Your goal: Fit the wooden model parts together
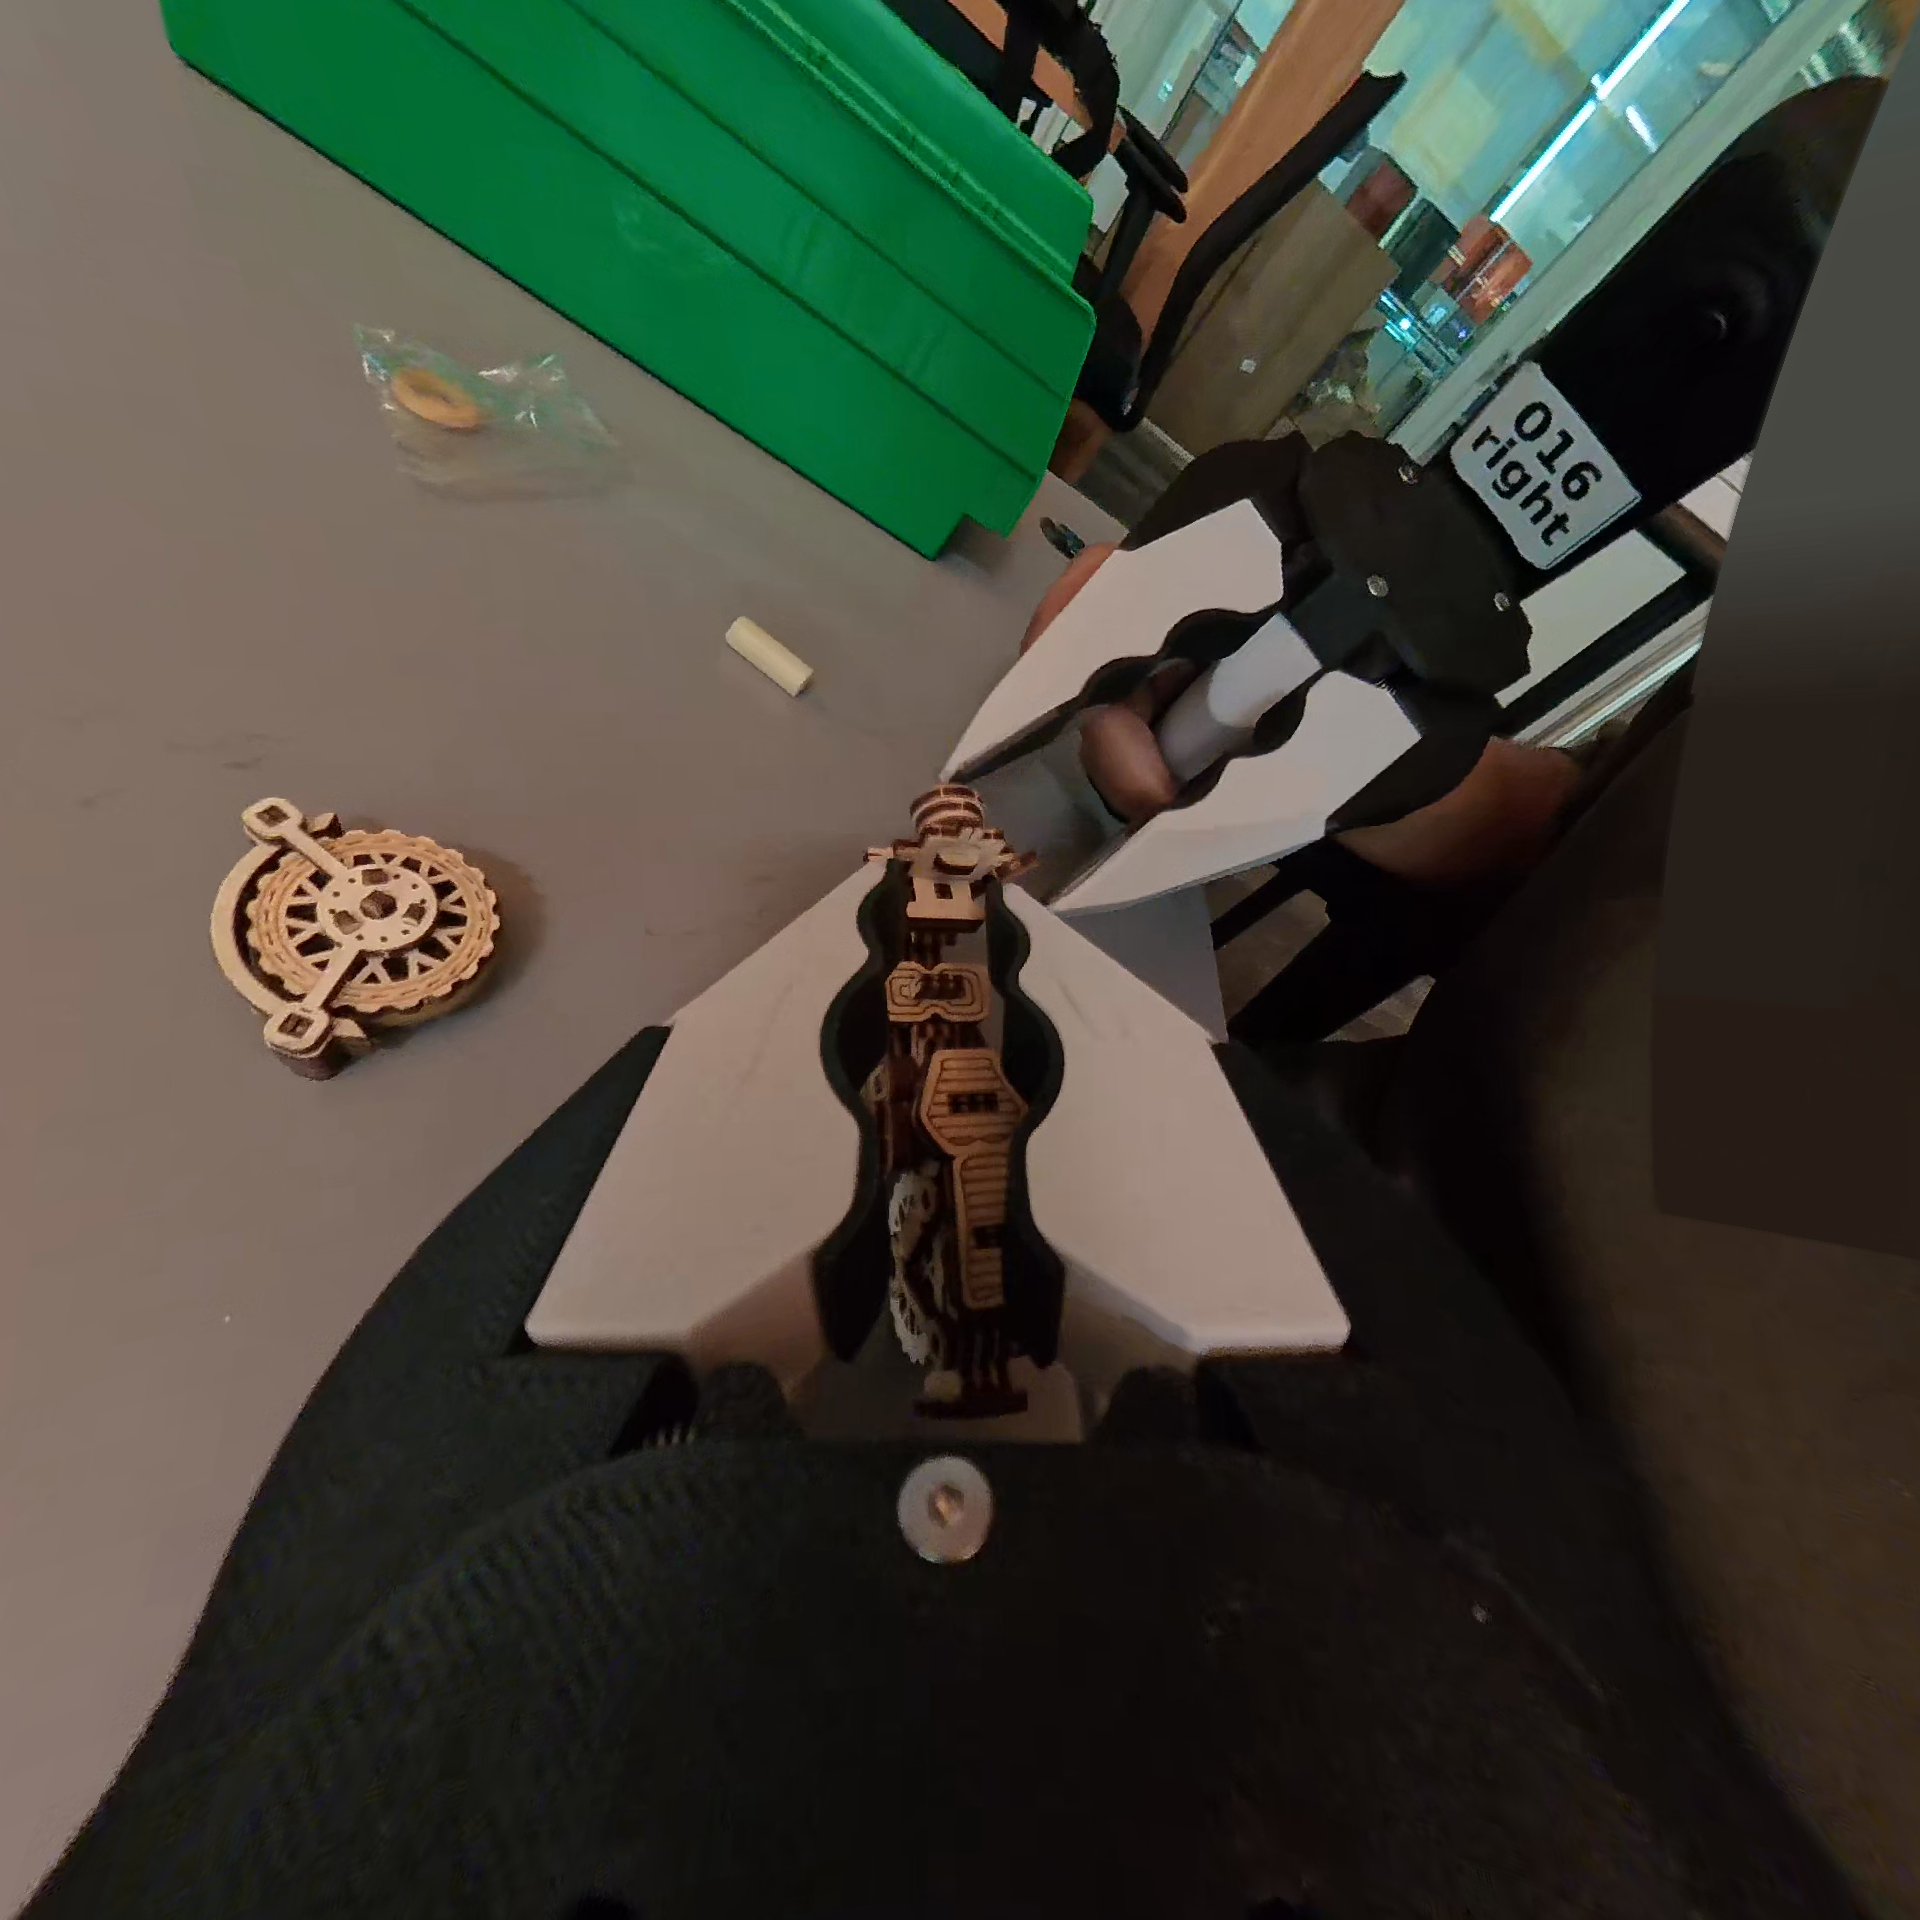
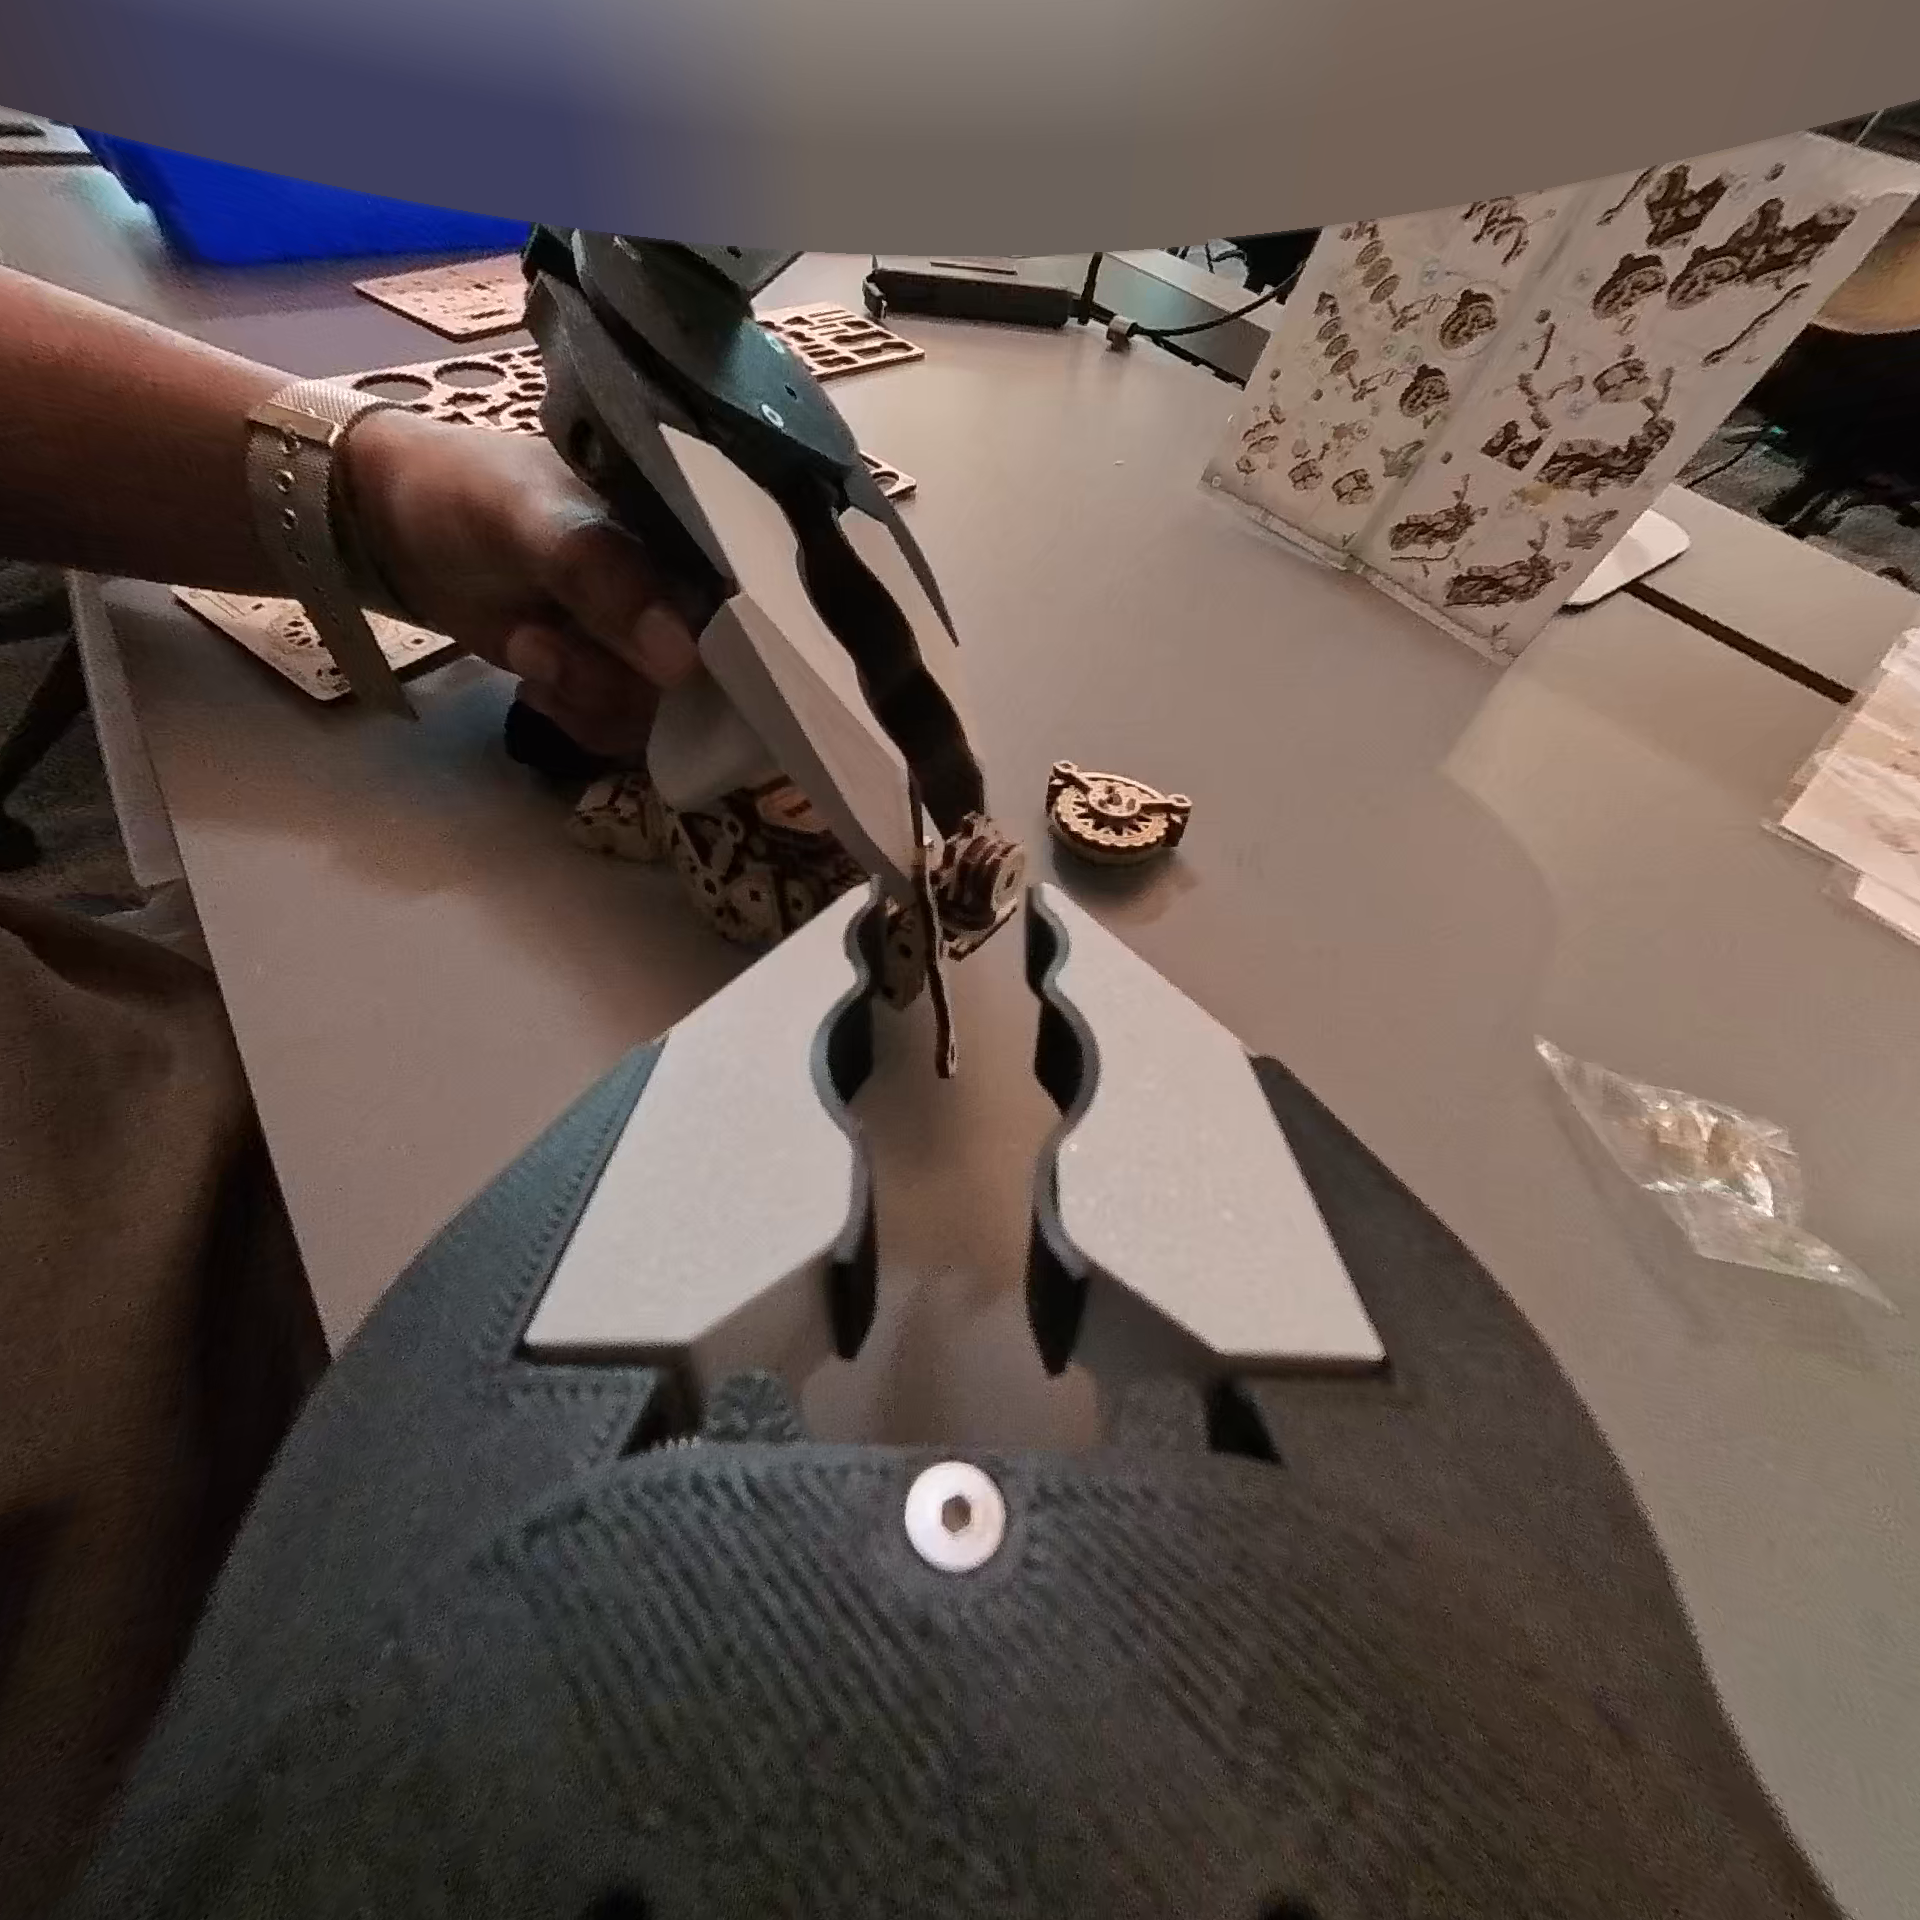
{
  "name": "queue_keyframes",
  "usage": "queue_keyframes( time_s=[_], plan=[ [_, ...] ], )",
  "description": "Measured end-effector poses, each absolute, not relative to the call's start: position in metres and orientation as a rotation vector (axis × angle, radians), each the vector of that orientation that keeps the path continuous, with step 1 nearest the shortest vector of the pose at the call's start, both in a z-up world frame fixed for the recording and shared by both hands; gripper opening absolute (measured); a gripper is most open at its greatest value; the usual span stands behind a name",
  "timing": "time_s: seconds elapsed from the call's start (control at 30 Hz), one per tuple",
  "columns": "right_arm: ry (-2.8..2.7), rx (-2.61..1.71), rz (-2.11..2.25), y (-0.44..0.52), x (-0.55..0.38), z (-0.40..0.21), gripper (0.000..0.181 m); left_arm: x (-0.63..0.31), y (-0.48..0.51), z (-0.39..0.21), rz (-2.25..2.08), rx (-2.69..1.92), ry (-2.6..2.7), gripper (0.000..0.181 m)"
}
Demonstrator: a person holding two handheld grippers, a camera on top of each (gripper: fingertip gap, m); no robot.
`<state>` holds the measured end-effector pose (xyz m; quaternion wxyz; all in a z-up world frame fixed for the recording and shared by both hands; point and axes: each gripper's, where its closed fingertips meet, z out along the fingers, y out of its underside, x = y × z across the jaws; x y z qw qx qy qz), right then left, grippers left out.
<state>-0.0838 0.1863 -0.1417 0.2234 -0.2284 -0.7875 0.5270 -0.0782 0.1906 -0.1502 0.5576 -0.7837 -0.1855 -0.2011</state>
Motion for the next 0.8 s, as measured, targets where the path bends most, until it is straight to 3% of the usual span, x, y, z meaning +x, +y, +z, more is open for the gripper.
queue_keyframes(
  time_s=[0.8],
  plan=[
    [-2.250, -0.591, 1.566, 0.184, -0.070, -0.136, 0.016, -0.063, 0.190, -0.144, -0.435, -1.859, -0.302, 0.015]
  ],
)
